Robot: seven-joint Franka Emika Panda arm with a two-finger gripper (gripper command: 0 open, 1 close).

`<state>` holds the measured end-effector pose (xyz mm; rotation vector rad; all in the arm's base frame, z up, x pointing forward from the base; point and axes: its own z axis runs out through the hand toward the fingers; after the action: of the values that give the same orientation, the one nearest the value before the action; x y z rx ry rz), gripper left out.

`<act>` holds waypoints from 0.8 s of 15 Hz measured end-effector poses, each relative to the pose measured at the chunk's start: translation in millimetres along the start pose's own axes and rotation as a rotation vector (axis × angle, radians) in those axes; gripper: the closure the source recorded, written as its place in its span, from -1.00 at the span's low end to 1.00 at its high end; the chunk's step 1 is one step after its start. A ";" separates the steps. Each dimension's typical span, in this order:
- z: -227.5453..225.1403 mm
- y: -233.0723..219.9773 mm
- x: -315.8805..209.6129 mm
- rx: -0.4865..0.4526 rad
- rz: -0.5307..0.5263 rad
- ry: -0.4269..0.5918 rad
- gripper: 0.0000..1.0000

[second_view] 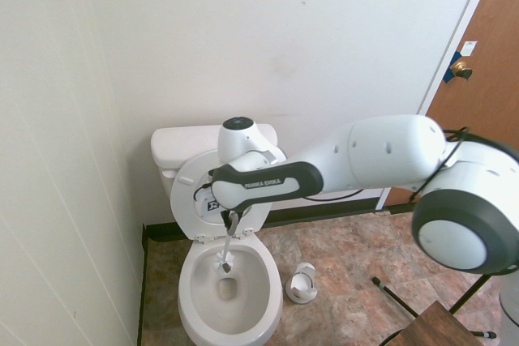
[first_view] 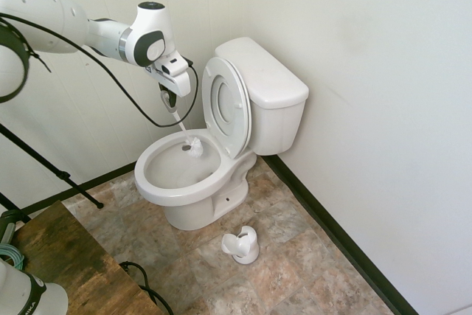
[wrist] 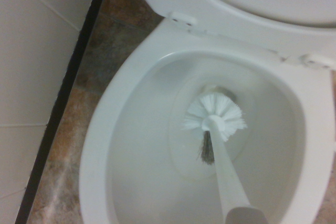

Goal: Clean the toilet

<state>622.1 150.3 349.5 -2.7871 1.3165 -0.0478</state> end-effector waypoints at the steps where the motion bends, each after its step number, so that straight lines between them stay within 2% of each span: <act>1: -17.2 22.2 13.3 0.010 0.024 0.005 1.00; 4: -54.5 104.8 62.3 0.034 0.115 0.011 1.00; 6: -54.2 148.8 95.4 0.036 0.178 0.011 1.00; 12: 21.4 205.0 161.2 -0.034 0.311 -0.015 1.00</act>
<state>567.7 -103.3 315.0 -2.5672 1.7432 0.0100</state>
